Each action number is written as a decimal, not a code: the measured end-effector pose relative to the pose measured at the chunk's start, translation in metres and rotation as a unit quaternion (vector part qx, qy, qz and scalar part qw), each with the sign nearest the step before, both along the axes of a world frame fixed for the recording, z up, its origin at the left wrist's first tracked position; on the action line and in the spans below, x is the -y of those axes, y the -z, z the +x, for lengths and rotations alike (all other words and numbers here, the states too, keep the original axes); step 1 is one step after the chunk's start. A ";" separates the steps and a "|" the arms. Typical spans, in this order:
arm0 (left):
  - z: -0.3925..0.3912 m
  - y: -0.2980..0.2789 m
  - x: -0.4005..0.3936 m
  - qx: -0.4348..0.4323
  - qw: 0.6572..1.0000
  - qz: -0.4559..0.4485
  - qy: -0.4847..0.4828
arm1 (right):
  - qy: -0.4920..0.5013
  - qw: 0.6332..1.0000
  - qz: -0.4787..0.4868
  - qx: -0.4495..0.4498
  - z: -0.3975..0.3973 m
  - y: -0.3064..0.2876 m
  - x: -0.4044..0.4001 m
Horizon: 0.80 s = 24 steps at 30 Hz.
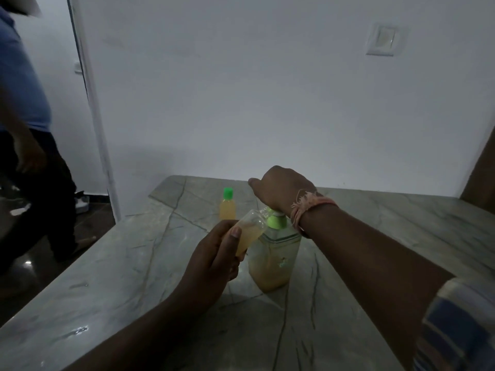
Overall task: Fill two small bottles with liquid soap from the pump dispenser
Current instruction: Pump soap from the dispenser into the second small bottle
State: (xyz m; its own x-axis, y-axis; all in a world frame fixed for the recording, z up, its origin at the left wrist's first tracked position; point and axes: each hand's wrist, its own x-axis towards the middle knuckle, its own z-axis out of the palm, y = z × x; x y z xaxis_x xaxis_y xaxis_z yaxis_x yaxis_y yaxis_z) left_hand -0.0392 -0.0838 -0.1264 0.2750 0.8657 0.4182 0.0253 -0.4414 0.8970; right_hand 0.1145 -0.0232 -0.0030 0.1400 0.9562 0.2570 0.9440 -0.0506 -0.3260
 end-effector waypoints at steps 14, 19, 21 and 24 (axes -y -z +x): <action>0.001 0.002 -0.003 0.018 1.000 0.013 0.005 | -0.007 1.000 0.004 -0.024 0.001 0.002 -0.004; 0.003 0.001 -0.001 0.013 1.000 0.002 0.003 | -0.038 0.998 -0.057 0.002 0.004 -0.007 -0.008; 0.002 0.001 -0.003 0.012 1.000 0.001 0.002 | -0.035 0.999 -0.030 -0.009 0.004 -0.005 -0.011; 0.003 0.000 -0.002 0.010 1.000 0.008 0.003 | -0.012 1.000 0.001 -0.025 0.003 0.002 -0.010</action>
